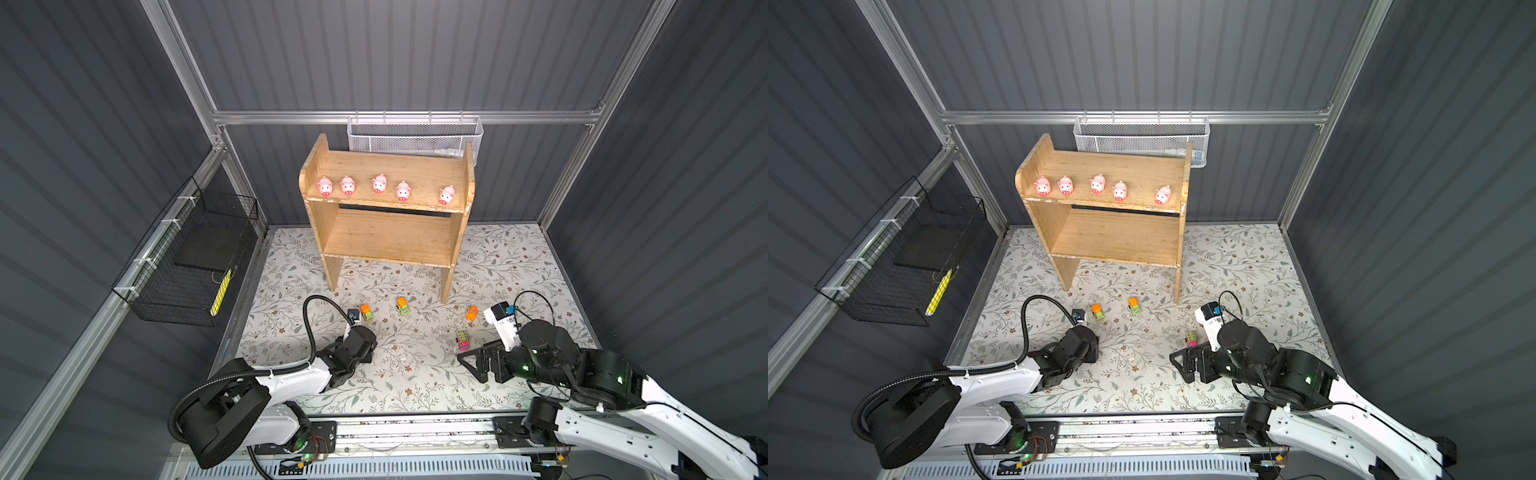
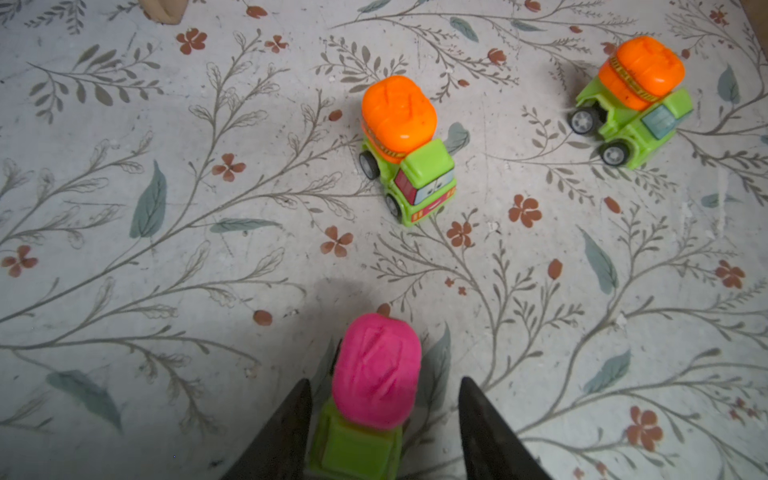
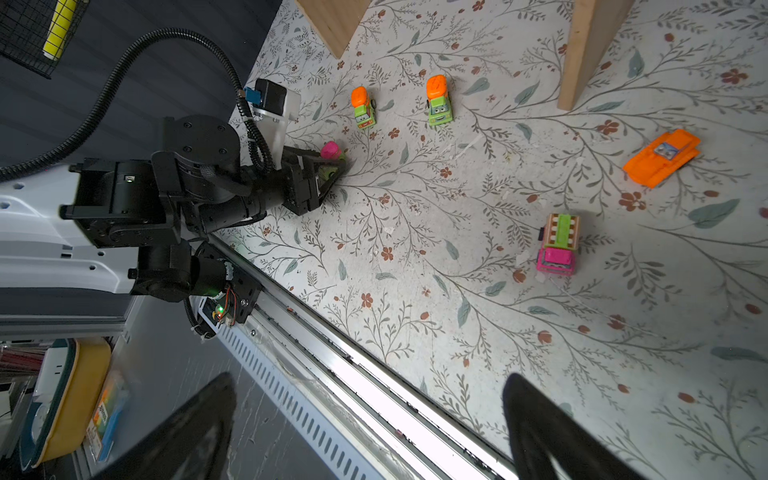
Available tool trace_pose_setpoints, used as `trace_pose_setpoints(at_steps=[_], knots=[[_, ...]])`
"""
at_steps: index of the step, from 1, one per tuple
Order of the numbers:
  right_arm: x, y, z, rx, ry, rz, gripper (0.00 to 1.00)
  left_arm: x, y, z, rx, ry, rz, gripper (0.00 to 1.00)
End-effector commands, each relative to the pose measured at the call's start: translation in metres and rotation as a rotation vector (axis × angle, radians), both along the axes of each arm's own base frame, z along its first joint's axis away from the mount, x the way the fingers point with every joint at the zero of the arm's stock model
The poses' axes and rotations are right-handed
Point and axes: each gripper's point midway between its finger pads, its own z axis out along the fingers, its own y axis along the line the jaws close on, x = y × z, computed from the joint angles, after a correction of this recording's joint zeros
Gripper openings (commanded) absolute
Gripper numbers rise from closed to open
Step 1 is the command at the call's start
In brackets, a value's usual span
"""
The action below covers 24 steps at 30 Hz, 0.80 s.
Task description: Place and organize the plastic toys onto the shelf
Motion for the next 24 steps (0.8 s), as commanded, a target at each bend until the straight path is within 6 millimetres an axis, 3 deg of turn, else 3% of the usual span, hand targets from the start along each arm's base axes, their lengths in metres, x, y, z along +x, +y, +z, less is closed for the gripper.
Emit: trace_pose_setpoints(at_steps=[1,5,10,24], knots=[[-0.003,-0.004,-0.005,-0.012,0.013,-0.008,0.99,0.001,-0.001,-0.003,-0.011,0.003,-0.015,0.52],[-0.002,-0.006,-0.006,-0.015,0.014,-0.015,0.99,0.002,0.0,-0.002,-0.018,0.003,-0.013,0.4],[-0.003,-0.006,-0.008,-0.017,0.019,-0.018,0.99,0.001,0.001,0.001,-0.019,0.007,-0.015,0.34],[-0.002,-0.005,-0.008,-0.007,0.008,-0.015,0.99,0.004,-0.002,0.032,-0.027,-0.005,-0.017,0.31]])
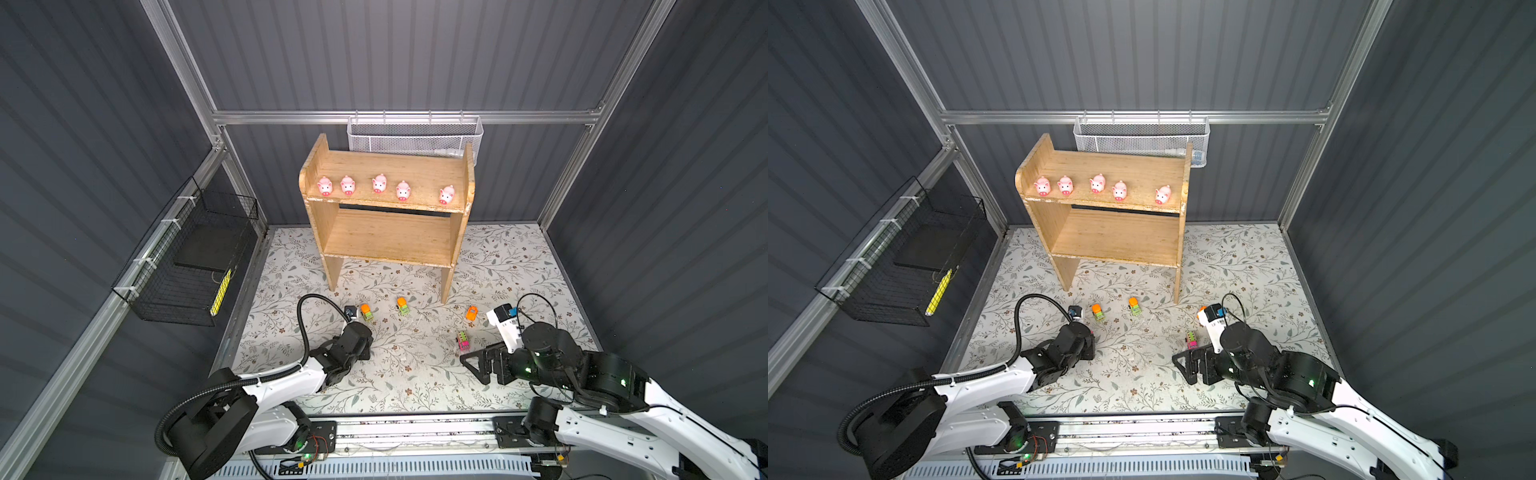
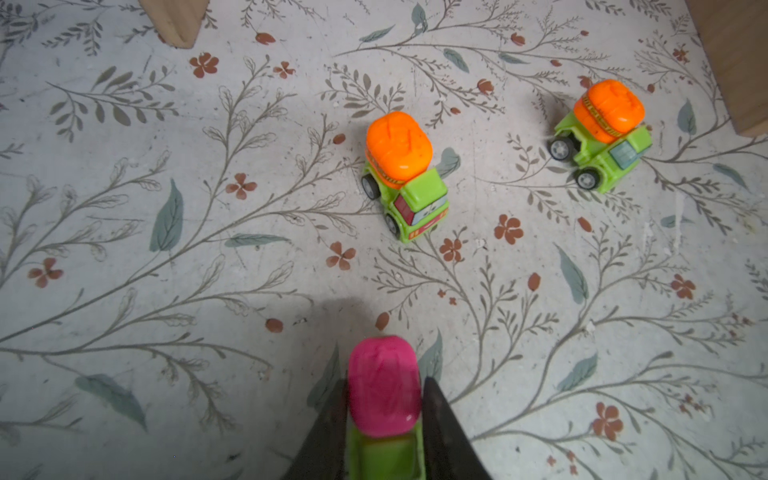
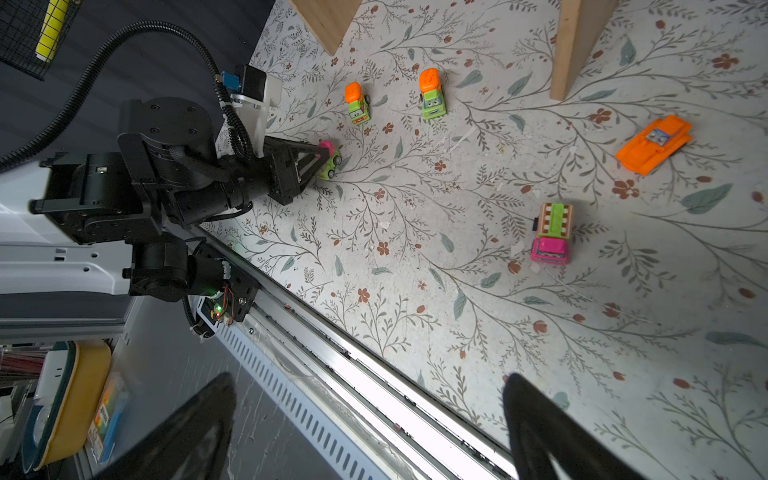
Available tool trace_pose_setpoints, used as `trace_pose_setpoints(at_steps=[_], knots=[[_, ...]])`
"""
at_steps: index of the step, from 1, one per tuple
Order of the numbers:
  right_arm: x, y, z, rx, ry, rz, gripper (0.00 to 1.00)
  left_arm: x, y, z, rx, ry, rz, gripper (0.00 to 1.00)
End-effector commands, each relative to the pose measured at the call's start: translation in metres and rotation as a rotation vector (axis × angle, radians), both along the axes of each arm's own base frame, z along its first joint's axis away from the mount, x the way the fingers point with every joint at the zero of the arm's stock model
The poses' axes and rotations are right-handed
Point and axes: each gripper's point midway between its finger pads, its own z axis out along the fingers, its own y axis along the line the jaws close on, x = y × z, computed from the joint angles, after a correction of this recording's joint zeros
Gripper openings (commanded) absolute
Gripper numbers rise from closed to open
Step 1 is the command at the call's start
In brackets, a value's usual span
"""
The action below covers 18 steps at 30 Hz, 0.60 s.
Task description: Place and organize the plastic toys onto the shelf
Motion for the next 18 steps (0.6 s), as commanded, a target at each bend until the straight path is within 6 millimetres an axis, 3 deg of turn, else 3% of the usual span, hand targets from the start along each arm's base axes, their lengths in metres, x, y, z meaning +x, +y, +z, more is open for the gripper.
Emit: trace_pose_setpoints(at_steps=[1,5,11,18], knots=[[0.001,0.001,-0.002,-0.003,-0.008,0.0,0.99,0.003,-0.002,0.015,0.005,0.0,-0.009,0.3],[0.003,0.002,-0.002,-0.01,-0.013,0.003,0.99,0.004,-0.002,0.021,0.014,-0.008,-0.013,0.31],[0.004,0.004,-0.004,-0.022,-0.013,0.005,0.99,-0.001,0.002,0.01,0.011,0.015,-0.002,0.46],[0.004,0.003,-0.003,-0.026,-0.015,0.005,0.99,-0.003,0.006,-0.008,0.023,0.039,0.025,0.46]])
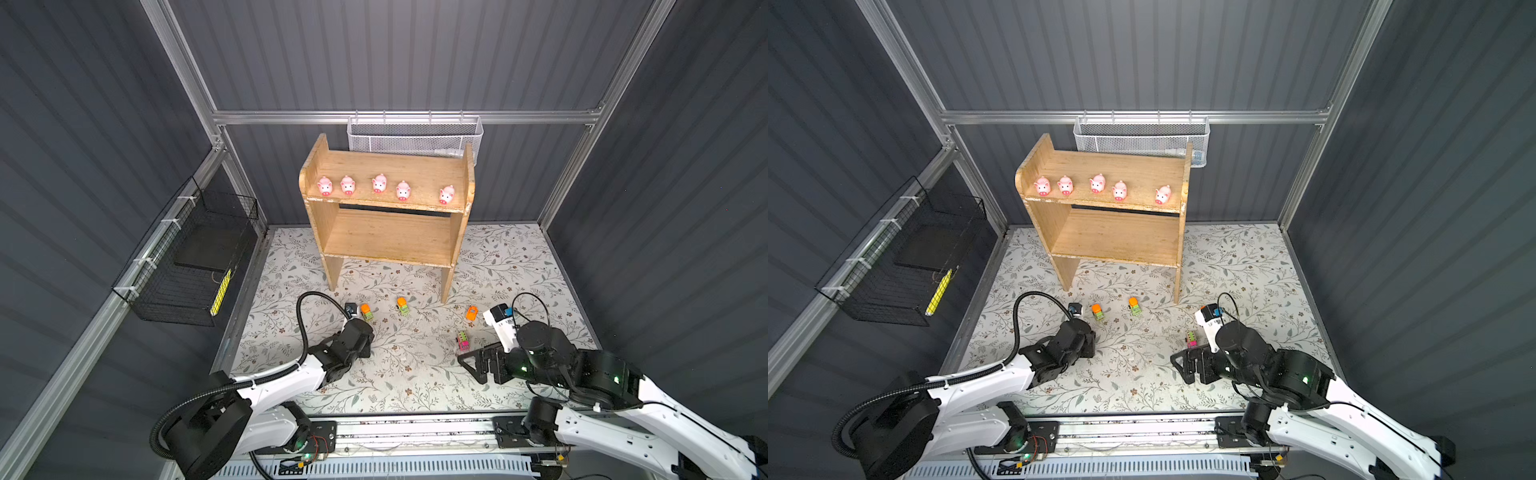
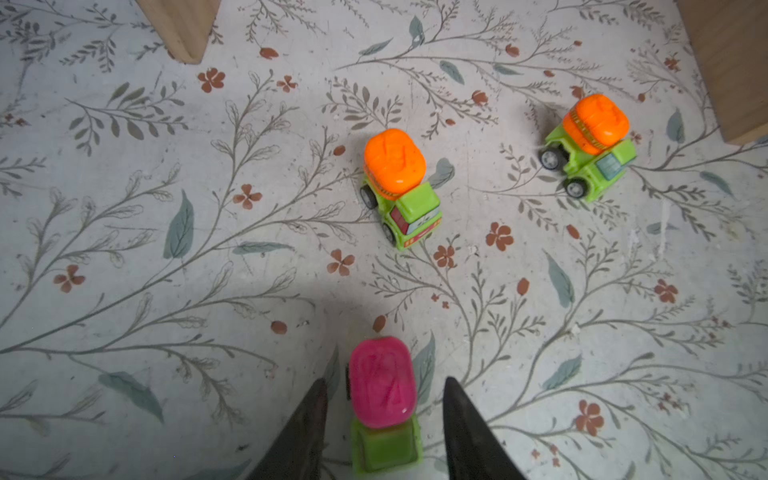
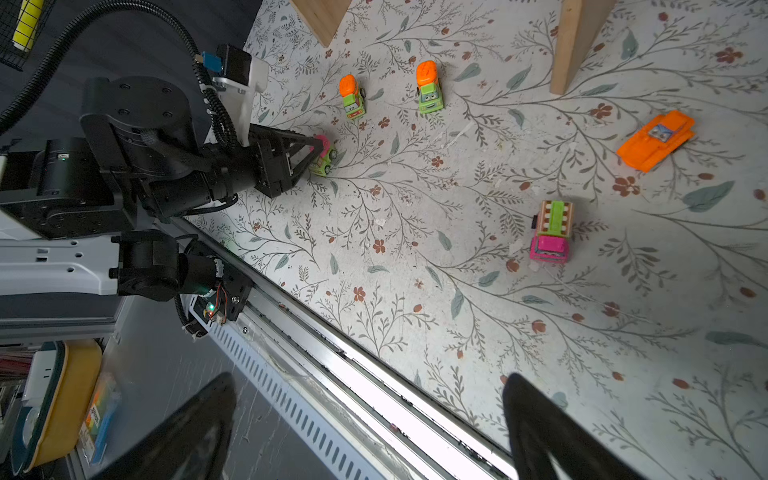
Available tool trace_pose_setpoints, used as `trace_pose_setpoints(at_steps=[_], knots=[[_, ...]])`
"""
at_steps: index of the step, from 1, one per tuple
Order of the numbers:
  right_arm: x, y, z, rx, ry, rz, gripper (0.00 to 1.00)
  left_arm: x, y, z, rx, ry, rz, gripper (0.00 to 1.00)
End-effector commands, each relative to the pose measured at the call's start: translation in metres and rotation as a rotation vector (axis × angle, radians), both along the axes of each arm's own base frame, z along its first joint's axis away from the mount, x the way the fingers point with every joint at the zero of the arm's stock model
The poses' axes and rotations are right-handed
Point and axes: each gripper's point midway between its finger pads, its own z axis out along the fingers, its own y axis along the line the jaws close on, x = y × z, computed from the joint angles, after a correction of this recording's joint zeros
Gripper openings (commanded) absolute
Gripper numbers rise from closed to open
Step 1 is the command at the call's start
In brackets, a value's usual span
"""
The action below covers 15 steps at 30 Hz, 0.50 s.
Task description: Place and organize the plastic toys onto the shelf
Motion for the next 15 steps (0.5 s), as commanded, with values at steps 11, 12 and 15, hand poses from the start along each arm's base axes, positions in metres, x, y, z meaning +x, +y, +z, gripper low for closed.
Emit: trace_pose_setpoints(at_steps=[11,12,15], knots=[[-0.001,-0.008,0.0,-0.005,-0.019,-0.014,0.99,0.0,0.006,-0.023,0.009,0.025,0.048,0.31],[-0.001,-0.009,0.0,-0.006,-0.019,-0.015,0.99,0.0,0.006,-0.023,0.013,0.024,0.048,0.28],[-0.001,-0.009,0.0,-0.005,-0.022,-0.014,0.99,0.001,0.007,-0.02,0.018,0.022,0.048,0.24]])
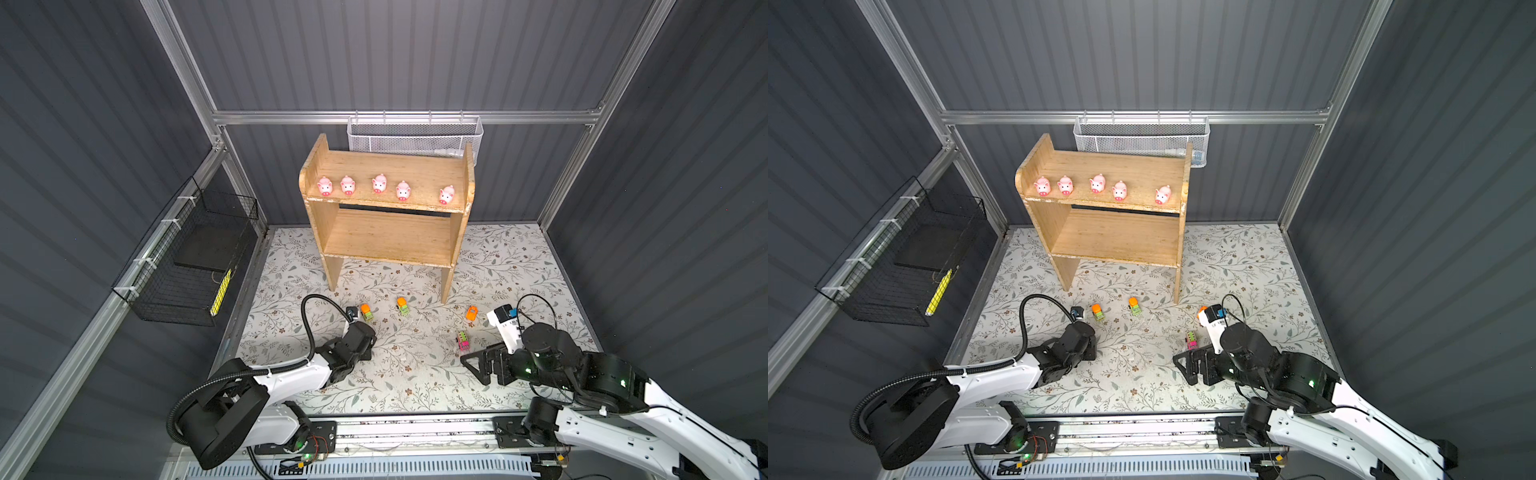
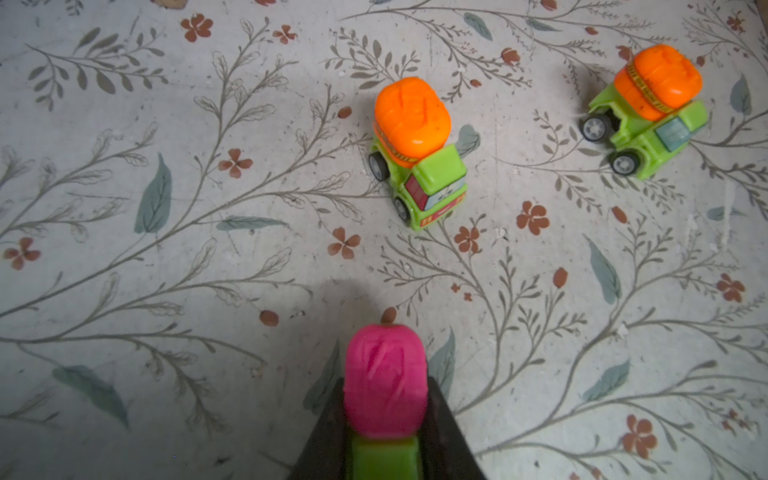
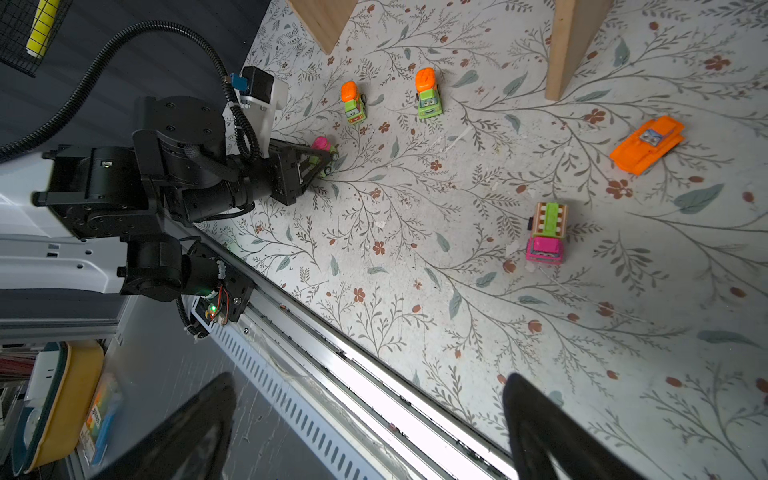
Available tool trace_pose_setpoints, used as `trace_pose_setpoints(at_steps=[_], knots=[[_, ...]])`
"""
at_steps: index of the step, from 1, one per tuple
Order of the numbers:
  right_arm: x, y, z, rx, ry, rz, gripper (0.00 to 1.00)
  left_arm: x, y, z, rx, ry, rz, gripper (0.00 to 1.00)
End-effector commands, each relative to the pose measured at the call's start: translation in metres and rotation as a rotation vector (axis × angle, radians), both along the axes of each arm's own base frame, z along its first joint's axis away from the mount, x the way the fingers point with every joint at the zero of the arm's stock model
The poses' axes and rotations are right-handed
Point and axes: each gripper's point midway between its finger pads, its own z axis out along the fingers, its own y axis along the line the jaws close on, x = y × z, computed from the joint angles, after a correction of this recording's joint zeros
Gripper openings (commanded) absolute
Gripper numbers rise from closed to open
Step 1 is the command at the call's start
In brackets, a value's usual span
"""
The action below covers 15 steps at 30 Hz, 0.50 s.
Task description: Place and organize the plastic toys onto the shelf
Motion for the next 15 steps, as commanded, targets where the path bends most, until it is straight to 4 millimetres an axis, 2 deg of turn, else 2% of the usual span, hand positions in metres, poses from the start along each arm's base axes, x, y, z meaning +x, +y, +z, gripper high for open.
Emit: trace_pose_setpoints(at_steps=[1,10,15], knots=[[0.001,-0.004,-0.004,-0.019,-0.007,-0.01,0.99,0.0,0.006,0.001,0.015,-0.004,0.018,0.24],[0.002,-0.001,-0.002,-0.02,-0.012,-0.003,0.99,0.0,0.006,0.014,0.016,-0.009,0.013,0.22],[0.003,0.0,0.002,-0.019,-0.021,-0.002,0.99,0.006,0.005,0.035,0.038,-0.023,0.011,0.22]])
